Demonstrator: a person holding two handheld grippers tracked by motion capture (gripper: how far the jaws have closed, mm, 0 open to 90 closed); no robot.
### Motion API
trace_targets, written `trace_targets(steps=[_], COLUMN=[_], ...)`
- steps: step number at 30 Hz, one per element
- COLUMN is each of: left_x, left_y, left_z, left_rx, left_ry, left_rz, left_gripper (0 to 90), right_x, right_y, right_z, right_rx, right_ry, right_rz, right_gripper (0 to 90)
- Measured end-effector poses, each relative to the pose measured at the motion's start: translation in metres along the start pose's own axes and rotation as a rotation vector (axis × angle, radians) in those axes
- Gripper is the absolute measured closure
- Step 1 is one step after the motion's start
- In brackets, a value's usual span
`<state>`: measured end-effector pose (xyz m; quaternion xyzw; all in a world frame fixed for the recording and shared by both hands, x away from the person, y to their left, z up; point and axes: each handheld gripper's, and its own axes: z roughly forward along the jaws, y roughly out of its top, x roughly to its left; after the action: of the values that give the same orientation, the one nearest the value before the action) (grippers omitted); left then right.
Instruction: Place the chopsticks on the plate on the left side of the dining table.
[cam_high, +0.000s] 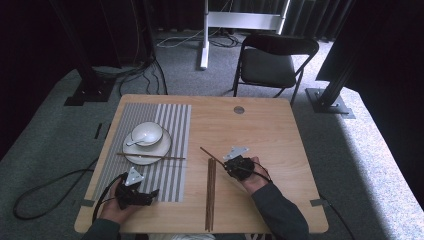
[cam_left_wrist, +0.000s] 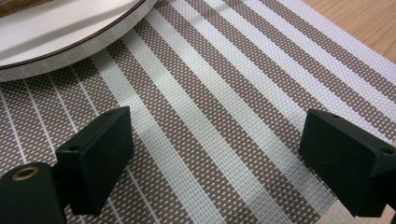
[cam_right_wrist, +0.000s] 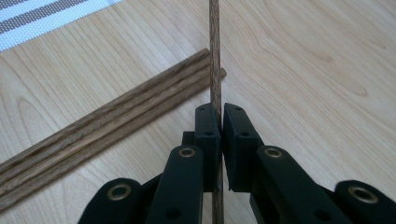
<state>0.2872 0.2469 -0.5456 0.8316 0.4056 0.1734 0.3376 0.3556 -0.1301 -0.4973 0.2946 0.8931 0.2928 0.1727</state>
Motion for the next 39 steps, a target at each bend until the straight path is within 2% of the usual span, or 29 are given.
trace_targets(steps=[25, 39], left_x=[0.000, 0.000], left_y=[0.000, 0.000], left_z=[0.000, 0.000], left_rx=[0.000, 0.000], left_ry=[0.000, 0.001], left_rz=[0.001, 0.001], left_gripper=[10.3, 10.3], right_x=[0.009, 0.016], right_y=[0.028, 0.040], right_z=[0.002, 0.005], right_rx=[-0.041, -0.064], right_ry=[0.039, 0.064], right_rz=[-0.112, -0.153], right_gripper=[85.0, 85.0])
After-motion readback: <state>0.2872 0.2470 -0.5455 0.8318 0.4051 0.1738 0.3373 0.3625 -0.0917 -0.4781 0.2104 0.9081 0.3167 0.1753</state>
